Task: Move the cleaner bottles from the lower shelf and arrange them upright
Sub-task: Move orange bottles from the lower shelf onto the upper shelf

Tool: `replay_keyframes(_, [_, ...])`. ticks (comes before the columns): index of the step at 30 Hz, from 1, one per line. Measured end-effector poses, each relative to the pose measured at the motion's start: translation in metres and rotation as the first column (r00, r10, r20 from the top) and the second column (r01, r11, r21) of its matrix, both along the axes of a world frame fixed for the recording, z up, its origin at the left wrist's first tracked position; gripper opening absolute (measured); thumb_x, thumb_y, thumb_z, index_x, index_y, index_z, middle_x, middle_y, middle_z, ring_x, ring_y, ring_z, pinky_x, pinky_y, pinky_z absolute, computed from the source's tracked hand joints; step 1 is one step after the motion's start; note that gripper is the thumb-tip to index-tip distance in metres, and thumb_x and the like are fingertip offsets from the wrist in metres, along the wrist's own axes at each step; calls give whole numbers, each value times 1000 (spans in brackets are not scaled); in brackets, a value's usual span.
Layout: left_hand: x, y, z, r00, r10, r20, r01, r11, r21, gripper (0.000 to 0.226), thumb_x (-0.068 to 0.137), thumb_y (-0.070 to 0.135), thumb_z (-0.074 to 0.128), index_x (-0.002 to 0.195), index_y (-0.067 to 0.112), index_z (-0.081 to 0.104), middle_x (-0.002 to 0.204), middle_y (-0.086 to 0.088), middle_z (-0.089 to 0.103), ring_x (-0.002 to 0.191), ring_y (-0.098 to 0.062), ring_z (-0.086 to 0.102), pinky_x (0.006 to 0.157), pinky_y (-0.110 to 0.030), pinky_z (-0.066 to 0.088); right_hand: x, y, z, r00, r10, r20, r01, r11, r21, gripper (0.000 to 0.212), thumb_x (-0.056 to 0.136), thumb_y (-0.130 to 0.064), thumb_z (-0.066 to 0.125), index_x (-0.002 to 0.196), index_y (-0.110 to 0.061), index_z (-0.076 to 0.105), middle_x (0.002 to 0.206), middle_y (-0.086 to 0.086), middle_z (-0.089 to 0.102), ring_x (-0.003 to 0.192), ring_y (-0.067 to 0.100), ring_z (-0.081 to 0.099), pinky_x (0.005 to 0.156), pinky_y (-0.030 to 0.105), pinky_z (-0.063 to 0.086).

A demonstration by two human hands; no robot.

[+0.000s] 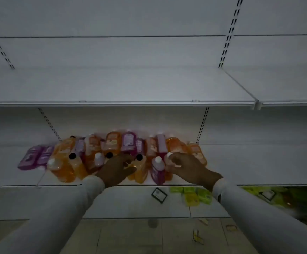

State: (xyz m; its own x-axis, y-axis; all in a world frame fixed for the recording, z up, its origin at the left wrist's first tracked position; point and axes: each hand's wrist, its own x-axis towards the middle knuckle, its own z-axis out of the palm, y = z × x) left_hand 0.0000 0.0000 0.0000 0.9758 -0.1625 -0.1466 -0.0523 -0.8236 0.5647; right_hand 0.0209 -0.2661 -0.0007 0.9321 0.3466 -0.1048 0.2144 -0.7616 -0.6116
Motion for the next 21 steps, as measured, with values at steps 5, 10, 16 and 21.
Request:
replay_keyframes(5, [39, 30, -28, 995, 70, -76, -76, 994, -73, 39, 88, 21, 66, 124, 9, 57, 105, -2, 59, 101, -20, 58, 89, -28, 45, 34, 36, -21, 998, 35, -57, -37, 999, -22, 40, 86, -41, 67, 116, -14, 63, 110, 1, 65, 102, 19, 60, 90, 36, 49])
replay_keyframes(10, [85, 54, -52, 997, 42, -67, -45, 998, -40, 31, 91, 20, 63, 118, 5, 59, 103, -4, 59, 95, -19, 56, 81, -23, 40, 77, 79, -45, 999, 28, -41, -32, 996, -89, 25, 89, -29, 65, 108, -12, 65, 103, 4, 69, 97, 21, 63, 74, 23, 41])
replay_keyframes(16, [124, 71, -85, 996, 24, -86, -19, 998, 58, 21, 89, 23, 59, 103, 8, 61, 104, -13, 65, 99, -32, 60, 89, -43, 49, 108, 116, -78, 995, 82, -51, -89, 983, -160, 24, 94, -30, 58, 111, -15, 62, 111, 5, 66, 106, 23, 60, 79, 19, 32])
replay_keyframes(21, [142, 58, -95, 993, 48, -111, -27, 983, 183, 30, 91, 32, 59, 106, 6, 61, 104, -13, 66, 97, -31, 62, 86, -42, 50, 125, 131, -97, 985, 142, -94, -158, 967, -201, 31, 95, -31, 55, 122, -16, 58, 115, 5, 65, 109, 22, 61, 83, 23, 41])
